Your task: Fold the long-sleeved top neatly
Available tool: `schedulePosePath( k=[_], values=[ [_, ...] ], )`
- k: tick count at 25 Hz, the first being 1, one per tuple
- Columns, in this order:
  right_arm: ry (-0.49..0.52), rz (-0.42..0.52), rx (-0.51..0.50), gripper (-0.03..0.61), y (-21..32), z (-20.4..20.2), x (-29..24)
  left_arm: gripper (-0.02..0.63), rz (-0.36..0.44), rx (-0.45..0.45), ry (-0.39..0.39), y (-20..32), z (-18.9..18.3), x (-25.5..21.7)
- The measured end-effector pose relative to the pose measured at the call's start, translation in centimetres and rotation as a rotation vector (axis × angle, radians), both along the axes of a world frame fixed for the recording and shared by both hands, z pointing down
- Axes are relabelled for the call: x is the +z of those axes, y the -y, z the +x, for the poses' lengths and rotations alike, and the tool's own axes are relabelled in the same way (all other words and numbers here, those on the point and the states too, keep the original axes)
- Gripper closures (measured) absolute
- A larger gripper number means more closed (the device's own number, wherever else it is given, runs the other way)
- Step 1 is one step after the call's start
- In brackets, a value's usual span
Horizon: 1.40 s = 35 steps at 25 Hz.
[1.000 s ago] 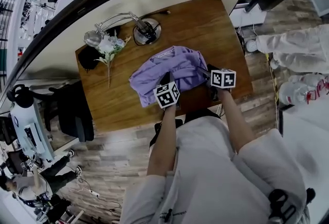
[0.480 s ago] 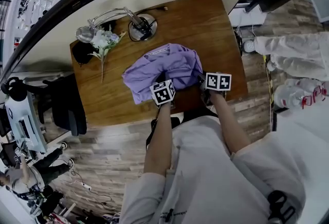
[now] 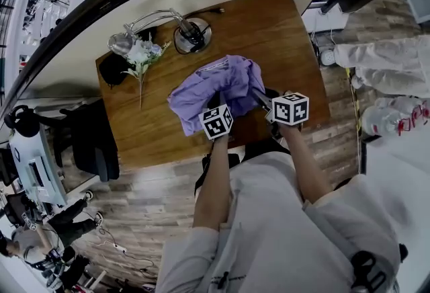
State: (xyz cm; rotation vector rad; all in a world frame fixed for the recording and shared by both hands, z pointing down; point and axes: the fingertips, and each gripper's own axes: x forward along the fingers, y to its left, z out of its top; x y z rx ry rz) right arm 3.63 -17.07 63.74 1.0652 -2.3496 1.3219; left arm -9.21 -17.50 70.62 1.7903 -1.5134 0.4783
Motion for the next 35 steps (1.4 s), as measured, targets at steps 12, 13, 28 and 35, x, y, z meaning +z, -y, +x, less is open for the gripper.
schedulePosePath(
  k=[12, 13, 28, 35],
  values=[
    [-0.175, 0.269, -0.221, 0.523, -1.8, -8.9, -5.1, 0.575, 0.176, 0.259, -0.329, 2.5, -0.1, -8.0],
    [-0.191, 0.287, -0.241, 0.523, -1.9, -9.7, -5.5, 0.575, 0.18, 0.253, -0.343, 2.2, -0.6, -8.5],
    [-0.5, 0.445, -0.688, 0.517, -8.8, -24.9, -2.9, 0.575, 0.103, 0.246, -0.254, -4.6, -13.0, -5.8],
    [-0.581, 0.407, -0.777, 0.509, -10.7, -28.2, 1.5, 0.574, -0.008, 0.251, -0.272, -8.1, -17.2, -2.7]
  ],
)
